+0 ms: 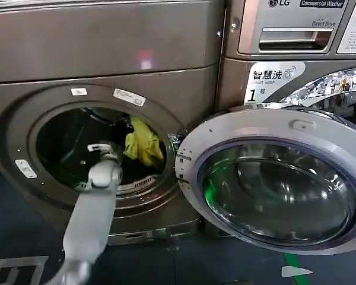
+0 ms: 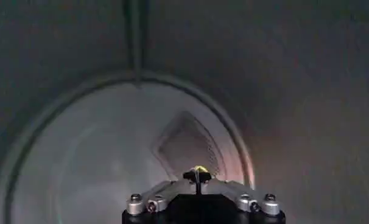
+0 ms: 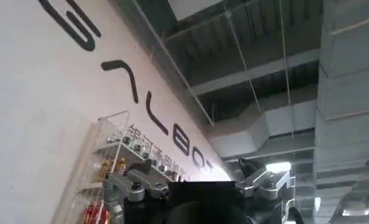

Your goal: Grasp the clothes from the dryer.

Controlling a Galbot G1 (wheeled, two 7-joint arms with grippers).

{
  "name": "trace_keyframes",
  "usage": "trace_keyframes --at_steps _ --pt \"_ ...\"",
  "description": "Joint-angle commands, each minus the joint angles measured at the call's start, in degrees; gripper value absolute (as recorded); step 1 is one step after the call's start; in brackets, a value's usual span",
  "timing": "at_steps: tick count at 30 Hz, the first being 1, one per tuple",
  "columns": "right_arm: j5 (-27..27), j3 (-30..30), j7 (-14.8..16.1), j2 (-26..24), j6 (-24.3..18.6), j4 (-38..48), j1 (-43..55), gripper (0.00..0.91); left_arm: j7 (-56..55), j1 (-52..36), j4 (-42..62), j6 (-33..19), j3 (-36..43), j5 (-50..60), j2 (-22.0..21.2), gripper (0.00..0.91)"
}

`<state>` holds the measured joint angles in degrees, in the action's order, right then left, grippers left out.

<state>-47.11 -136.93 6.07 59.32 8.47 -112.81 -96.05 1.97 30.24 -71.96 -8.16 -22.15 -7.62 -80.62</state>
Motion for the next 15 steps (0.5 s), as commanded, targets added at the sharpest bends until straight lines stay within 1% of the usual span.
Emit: trace_keyframes --at_steps 1,3,4,6,9,15 --pt "0.2 -0.4 -0.2 0.1 -0.1 -0.5 0.0 0.907 -12.2 16.7 -18.5 1.0 -5.4 6.7 -2.1 0.0" --pt "0.0 -0.9 -0.5 0.1 1.6 -1.2 0.0 0.907 -12.4 17.7 -19.3 2.6 -5.8 6.9 -2.1 0.0" --pt "-0.9 -0.8 -0.8 0.0 1.3 -1.3 0.0 0.907 -12.1 17.8 -19.6 3.5 -5.8 6.8 -1.9 0.0" --pt "-1.7 -0.3 -1.2 -0.1 -0.7 -1.2 0.0 0.907 -10.7 17.2 -19.2 4.7 -5.8 7.3 -1.4 0.0" --pt "-1.8 -0.4 -1.0 0.1 -1.0 -0.9 -0.1 0.907 -5.9 15.4 -18.1 7.0 -6.0 6.6 -0.3 0.0" --pt "-1.8 -0.6 -0.8 0.2 -1.1 -0.9 -0.1 0.907 -4.3 12.4 -15.5 8.2 -5.7 6.7 -0.2 0.0"
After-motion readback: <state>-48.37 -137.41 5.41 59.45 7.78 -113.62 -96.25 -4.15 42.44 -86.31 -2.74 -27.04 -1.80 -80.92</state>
